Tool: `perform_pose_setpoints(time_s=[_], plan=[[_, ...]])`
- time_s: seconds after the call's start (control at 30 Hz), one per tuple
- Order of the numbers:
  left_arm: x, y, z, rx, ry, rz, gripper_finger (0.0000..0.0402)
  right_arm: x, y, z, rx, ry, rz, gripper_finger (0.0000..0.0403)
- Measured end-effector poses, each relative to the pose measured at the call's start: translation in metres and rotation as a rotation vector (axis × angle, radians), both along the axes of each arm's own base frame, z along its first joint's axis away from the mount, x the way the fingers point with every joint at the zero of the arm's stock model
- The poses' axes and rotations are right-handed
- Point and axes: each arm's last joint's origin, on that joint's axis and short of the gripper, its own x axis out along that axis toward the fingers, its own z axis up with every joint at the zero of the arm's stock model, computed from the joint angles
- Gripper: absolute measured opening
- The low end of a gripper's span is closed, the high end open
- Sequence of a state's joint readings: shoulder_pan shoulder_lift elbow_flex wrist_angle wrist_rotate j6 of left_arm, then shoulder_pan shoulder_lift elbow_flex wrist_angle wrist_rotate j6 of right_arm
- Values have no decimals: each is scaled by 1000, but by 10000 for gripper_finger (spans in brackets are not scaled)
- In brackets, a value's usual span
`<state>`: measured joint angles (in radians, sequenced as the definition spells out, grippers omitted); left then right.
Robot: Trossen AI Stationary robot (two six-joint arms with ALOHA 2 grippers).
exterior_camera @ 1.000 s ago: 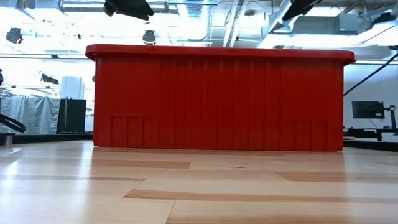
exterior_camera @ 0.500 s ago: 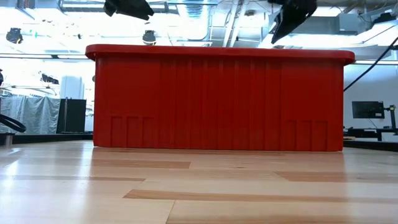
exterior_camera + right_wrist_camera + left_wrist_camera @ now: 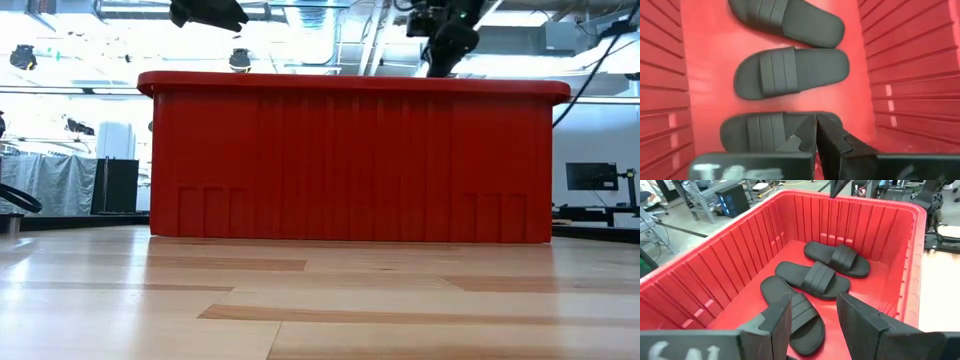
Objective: Pick and place slides into bin
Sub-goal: Adjust the black slippers in the red bin
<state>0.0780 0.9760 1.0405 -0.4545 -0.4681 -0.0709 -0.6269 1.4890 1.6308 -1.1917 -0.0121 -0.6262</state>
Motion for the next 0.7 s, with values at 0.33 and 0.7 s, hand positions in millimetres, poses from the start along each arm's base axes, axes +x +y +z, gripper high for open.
perform_pose_setpoints(time_s=[0.33,0.7], plan=[[0,0,0,0,0,-1,148,30,-34,-10,130,106,24,0],[0,0,0,17,8,6,148,62,-57,-30,227,183,170,0]])
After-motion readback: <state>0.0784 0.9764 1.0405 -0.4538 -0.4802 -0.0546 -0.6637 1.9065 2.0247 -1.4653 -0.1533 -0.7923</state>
